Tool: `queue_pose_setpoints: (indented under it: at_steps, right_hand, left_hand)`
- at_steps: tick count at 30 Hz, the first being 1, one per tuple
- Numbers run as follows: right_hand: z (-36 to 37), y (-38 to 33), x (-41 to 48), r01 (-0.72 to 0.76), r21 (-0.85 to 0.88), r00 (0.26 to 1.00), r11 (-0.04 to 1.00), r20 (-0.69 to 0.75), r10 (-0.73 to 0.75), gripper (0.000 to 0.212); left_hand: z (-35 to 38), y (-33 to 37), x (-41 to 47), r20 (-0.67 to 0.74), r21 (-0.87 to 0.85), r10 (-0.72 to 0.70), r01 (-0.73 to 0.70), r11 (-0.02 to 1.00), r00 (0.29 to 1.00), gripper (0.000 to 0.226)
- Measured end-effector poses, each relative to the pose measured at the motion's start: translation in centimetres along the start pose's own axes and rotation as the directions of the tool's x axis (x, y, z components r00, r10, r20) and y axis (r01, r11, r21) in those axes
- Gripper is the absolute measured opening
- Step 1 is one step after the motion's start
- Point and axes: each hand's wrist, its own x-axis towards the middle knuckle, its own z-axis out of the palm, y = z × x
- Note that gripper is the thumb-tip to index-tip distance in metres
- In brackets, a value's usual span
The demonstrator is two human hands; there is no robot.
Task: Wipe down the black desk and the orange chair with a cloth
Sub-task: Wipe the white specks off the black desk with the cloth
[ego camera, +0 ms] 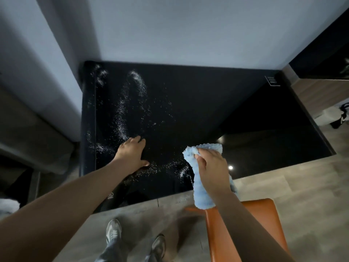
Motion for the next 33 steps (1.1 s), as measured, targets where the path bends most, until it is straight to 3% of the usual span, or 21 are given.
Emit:
queue_pose_setpoints:
  at_steps: [9, 21, 33]
  right_hand:
    - [0.7, -6.4, 6.1, 0.042, -0.001, 0.999, 0.999, -0.018, -0.042, 0.022]
    - [0.5, -5.9, 20.8, 0.146, -0.002, 0.988, 0.989, -0.058, -0.146, 0.019]
    - [4.5, -6.5, 37.2, 0.279, -0.046, 0.96, 0.959, 0.018, -0.278, 0.022]
  left_hand:
    - [-3.7, -4.3, -0.3, -0.044, -0.043, 0.041, -0.043, 0.998, 0.998, 0.079]
    - [-7.1, -3.8, 6.6, -0.005, -0.038, -0.072, 0.071, 0.997, 0.997, 0.091]
    - [-7.3, -5.0, 14.8, -0.02, 0.01, -0.24, 0.24, 0.971, 0.971, 0.117]
